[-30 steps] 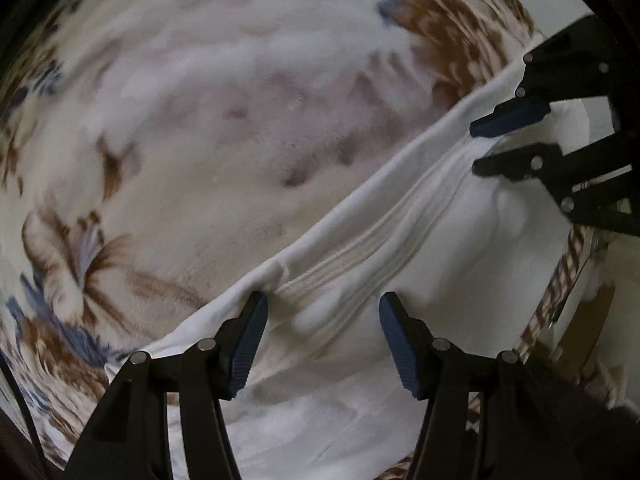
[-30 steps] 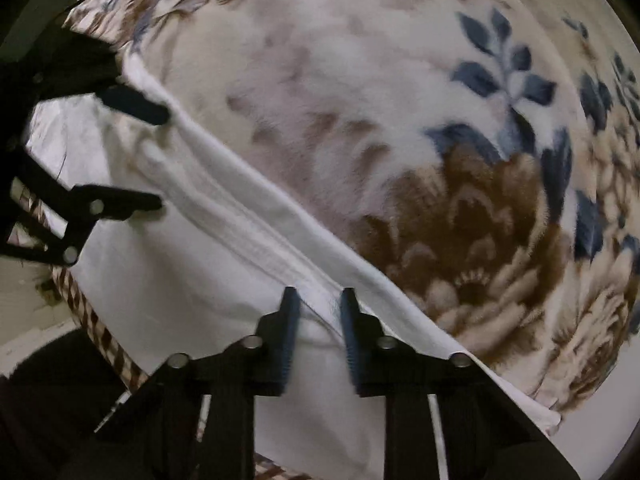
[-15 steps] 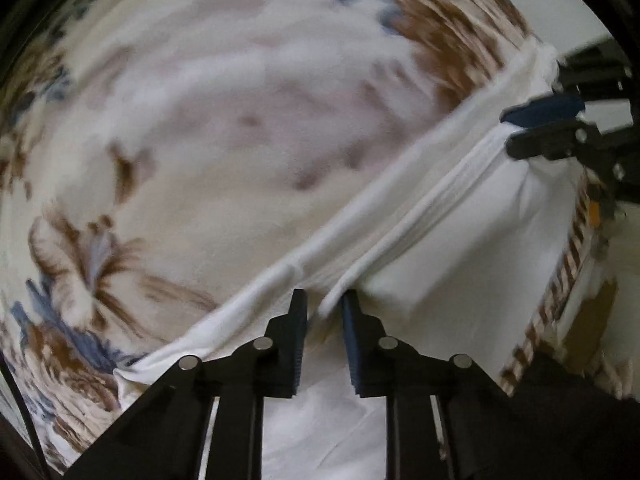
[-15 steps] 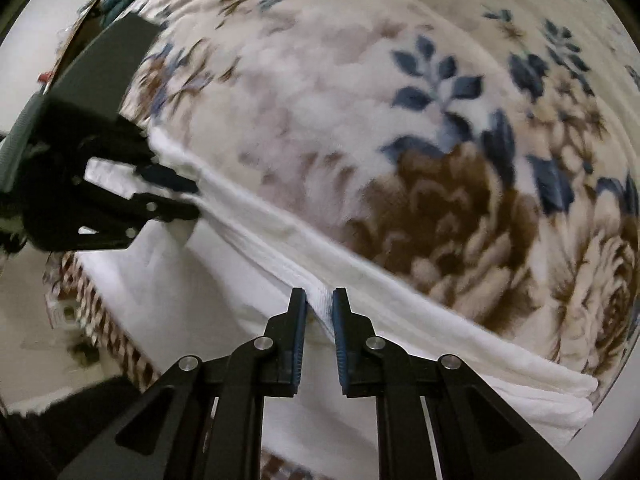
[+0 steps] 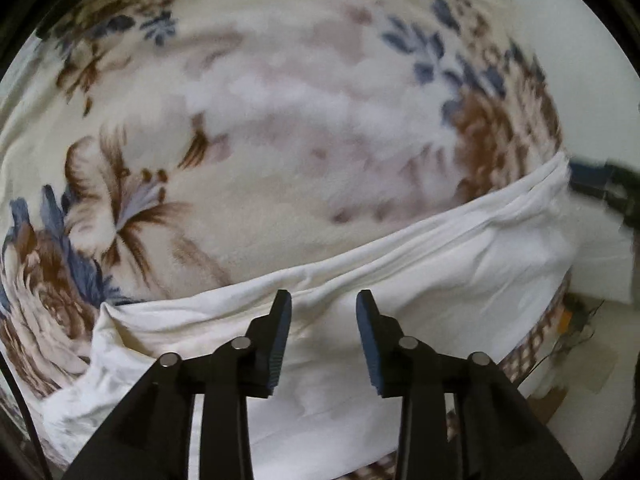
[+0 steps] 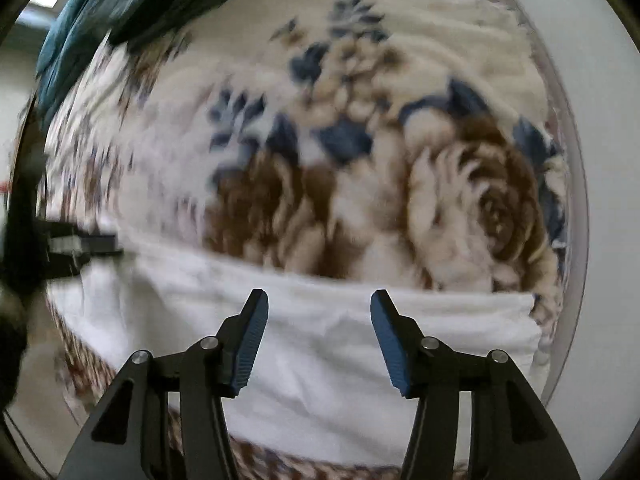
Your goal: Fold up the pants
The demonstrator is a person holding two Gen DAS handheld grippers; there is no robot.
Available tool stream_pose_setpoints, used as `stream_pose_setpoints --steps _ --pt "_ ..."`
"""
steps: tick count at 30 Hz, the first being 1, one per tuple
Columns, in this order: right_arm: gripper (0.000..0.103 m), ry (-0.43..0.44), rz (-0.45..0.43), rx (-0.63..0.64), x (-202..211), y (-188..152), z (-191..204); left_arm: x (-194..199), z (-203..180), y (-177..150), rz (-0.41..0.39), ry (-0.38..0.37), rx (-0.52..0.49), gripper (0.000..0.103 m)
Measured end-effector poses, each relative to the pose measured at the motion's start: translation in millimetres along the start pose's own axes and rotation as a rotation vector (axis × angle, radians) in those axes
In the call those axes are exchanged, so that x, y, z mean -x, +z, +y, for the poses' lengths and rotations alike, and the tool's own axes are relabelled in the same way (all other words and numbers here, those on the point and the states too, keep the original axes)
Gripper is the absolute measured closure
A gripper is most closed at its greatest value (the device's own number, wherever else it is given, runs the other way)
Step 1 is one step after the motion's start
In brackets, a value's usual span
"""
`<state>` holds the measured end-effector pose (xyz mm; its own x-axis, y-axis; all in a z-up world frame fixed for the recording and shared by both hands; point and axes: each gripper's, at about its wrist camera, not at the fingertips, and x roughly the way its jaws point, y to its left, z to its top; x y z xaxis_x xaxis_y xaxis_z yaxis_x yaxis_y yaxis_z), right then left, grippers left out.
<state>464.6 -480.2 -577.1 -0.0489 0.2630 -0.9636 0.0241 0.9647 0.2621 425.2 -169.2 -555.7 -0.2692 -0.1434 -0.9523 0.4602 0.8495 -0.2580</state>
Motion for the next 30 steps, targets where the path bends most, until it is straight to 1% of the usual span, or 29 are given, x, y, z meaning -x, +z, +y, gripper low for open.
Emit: stream_pose_setpoints --steps 1,2,3,4,5,6,7,8,9,10,11,13,14,16,18,19,20,21,22,23,24,25,26,27,28,30 --pt "0.046 -0.028 0.019 0.050 -5.7 -5.2 6.3 -0.4 -8.1 1.8 -0.007 -0.006 -0.003 0.067" --pt "0.046 -0.082 0.040 0.111 -15.4 -9.4 14.6 -3.8 -13.3 2.8 -0.012 -0.003 -0.008 0.067" --pt "0.046 -0.111 0.066 0.171 -26.7 -13.0 22.0 -6.8 -16.9 5.2 -0.014 0.005 -0.008 0.067" --pt "0.052 -0.168 0.075 0.224 -36.9 -15.3 28.0 -12.8 -19.5 4.4 -0.011 0.020 -0.010 0.067" --pt "0.070 -0.230 0.061 0.236 -42.9 -15.5 29.1 -13.9 -22.5 6.9 -0.008 0.030 -0.006 0.067" --pt "0.093 -0.251 0.053 0.210 -45.8 -13.8 24.9 -15.7 -24.8 7.2 -0.011 0.037 0.000 0.067" --pt "0.097 -0.232 0.040 0.124 -47.5 -9.3 12.0 -15.3 -24.9 6.7 -0.019 0.039 0.006 0.067" --pt "0.102 -0.189 0.023 0.004 -46.5 -5.6 -7.2 -12.3 -28.7 6.0 -0.025 0.037 0.011 0.067" --pt "0.102 -0.151 0.012 -0.097 -45.4 -4.1 -25.3 -11.1 -30.9 6.7 -0.031 0.039 0.017 0.067" --pt "0.102 -0.126 0.001 -0.160 -44.9 -3.7 -35.9 -13.6 -37.8 5.9 -0.037 0.044 0.024 0.067" --pt "0.102 -0.097 -0.007 -0.209 -44.4 -4.1 -44.3 -12.8 -39.4 6.9 -0.044 0.046 0.033 0.067" --pt "0.102 -0.038 -0.018 -0.274 -36.8 -8.0 -53.5 -12.1 -54.6 4.9 -0.063 0.035 0.044 0.067" --pt "0.100 -0.017 -0.030 -0.296 -29.8 -9.9 -57.4 -10.0 -63.4 5.2 -0.074 0.011 0.046 0.067" --pt "0.100 0.038 -0.095 -0.336 -4.5 -21.5 -60.1 -13.1 -85.3 4.9 -0.094 -0.013 0.051 0.067" --pt "0.100 0.094 -0.148 -0.352 15.1 -31.7 -58.0 -20.1 -105.5 8.0 -0.100 -0.055 0.044 0.067" --pt "0.100 0.146 -0.162 -0.352 17.8 -36.9 -50.8 -27.1 -115.1 11.2 -0.094 -0.064 0.043 0.067" --pt "0.100 0.197 -0.145 -0.338 13.4 -39.0 -42.0 -32.4 -119.6 15.9 -0.093 -0.069 0.045 0.067" --pt "0.100 0.218 -0.131 -0.328 6.2 -39.2 -34.7 -43.8 -125.4 21.8 -0.097 -0.041 0.051 0.067" --pt "0.100 0.226 -0.122 -0.319 -1.9 -40.3 -29.1 -49.7 -126.6 26.8 -0.100 -0.008 0.055 0.067" --pt "0.100 0.232 -0.103 -0.320 -13.7 -38.4 -26.0 -55.7 -128.5 30.5 -0.105 0.010 0.066 0.067" --pt "0.100 0.222 -0.090 -0.328 -26.5 -34.5 -24.0 -61.0 -125.6 34.1 -0.107 0.019 0.086 0.064" --pt "0.100 0.179 -0.083 -0.340 -40.6 -31.3 -26.6 -63.5 -120.5 37.8 -0.110 0.008 0.110 0.065" --pt "0.103 0.147 -0.082 -0.348 -51.4 -30.6 -26.2 -63.5 -117.4 39.8 -0.118 -0.004 0.122 0.064" --pt "0.103 0.134 -0.094 -0.369 -55.4 -32.3 -32.7 -60.7 -111.8 41.1 -0.131 0.009 0.132 0.064" --pt "0.103 0.144 -0.117 -0.409 -58.4 -36.4 -42.0 -57.1 -105.4 41.7 -0.145 0.028 0.140 0.064" --pt "0.103 0.120 -0.150 -0.455 -54.3 -43.0 -55.8 -51.9 -91.5 41.7 -0.151 0.027 0.161 0.064"
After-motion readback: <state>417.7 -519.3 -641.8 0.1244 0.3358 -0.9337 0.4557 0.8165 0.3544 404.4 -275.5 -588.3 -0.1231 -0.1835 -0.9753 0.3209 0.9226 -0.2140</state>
